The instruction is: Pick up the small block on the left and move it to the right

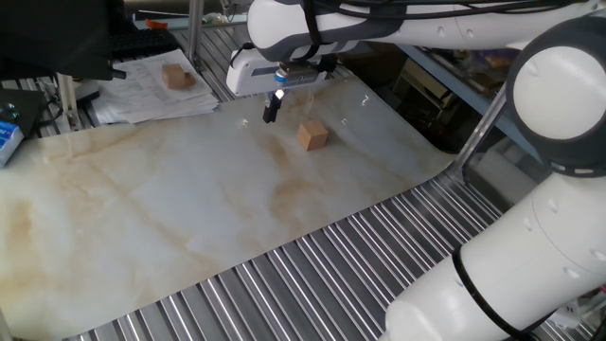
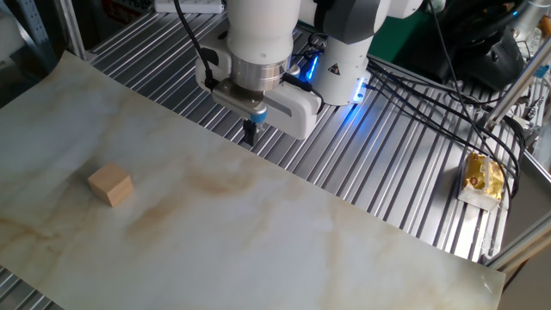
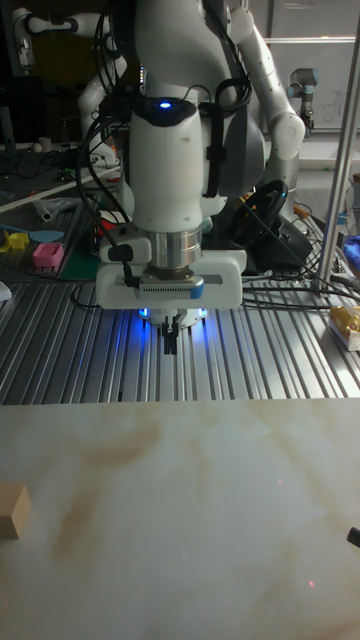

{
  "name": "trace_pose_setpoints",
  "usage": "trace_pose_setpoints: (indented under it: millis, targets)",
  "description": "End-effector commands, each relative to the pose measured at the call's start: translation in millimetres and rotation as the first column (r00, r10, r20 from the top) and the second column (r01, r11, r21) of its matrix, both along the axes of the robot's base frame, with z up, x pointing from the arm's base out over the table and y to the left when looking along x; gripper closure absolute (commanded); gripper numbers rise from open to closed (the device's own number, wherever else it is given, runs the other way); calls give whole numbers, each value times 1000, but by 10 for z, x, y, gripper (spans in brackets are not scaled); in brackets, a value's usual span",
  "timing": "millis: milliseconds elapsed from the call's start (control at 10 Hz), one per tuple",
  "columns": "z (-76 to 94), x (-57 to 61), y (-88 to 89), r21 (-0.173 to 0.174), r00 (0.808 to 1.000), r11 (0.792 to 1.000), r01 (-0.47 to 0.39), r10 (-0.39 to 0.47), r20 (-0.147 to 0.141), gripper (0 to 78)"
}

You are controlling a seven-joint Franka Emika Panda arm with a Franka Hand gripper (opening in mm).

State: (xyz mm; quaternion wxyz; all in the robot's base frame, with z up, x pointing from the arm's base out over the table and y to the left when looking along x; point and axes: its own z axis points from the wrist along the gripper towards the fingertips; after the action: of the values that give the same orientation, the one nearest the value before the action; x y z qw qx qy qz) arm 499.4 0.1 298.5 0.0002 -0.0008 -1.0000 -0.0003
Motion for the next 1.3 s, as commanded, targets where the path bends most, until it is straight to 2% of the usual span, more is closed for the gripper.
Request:
trace_pose_setpoints:
  millis: [100,1300]
  targets:
    - [2,0,-1,-17,999,999,28,-27,48,776]
    - [2,0,-1,-9,998,1000,30,-29,50,776]
